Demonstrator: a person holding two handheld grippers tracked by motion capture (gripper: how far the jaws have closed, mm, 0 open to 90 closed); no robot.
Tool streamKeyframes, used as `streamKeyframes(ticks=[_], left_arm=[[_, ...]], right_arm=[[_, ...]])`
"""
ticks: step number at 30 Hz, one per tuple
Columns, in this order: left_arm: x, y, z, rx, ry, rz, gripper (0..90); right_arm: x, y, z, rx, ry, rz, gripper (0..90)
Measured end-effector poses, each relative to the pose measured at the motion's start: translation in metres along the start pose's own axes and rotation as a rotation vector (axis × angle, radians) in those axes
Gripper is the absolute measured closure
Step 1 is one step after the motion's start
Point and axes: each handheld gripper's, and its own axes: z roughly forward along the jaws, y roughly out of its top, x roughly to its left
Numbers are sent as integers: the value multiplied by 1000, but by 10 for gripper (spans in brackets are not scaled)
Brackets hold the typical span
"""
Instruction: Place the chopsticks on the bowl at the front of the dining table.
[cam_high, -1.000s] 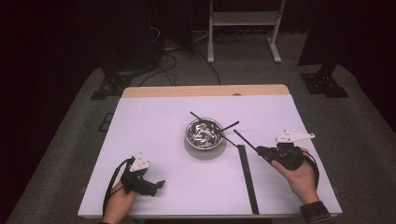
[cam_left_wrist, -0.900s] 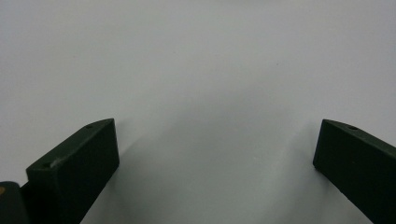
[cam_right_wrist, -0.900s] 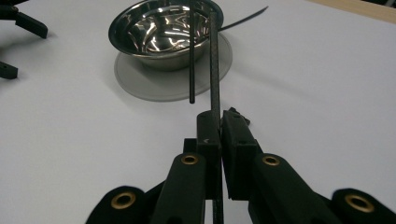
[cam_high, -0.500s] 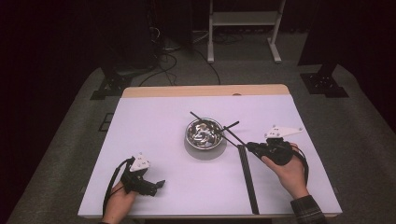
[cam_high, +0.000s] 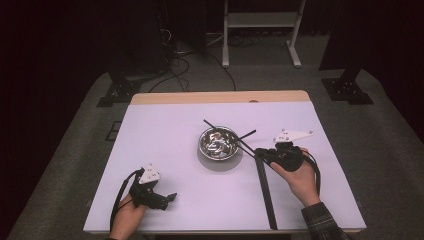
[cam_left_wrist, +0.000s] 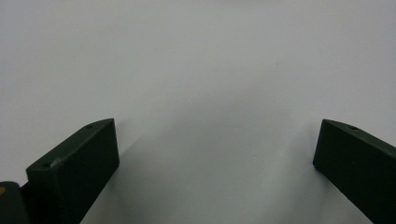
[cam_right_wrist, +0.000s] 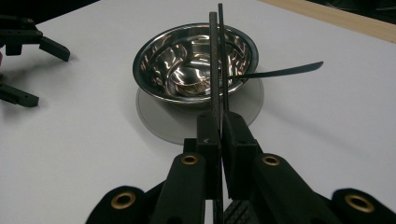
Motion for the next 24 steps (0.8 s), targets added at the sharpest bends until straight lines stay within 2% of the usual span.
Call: streamKeyframes(ticks=[24], left_arm=[[0,0,0,-1,1,1,0]], right_arm=[[16,27,36,4,40,-21,858]])
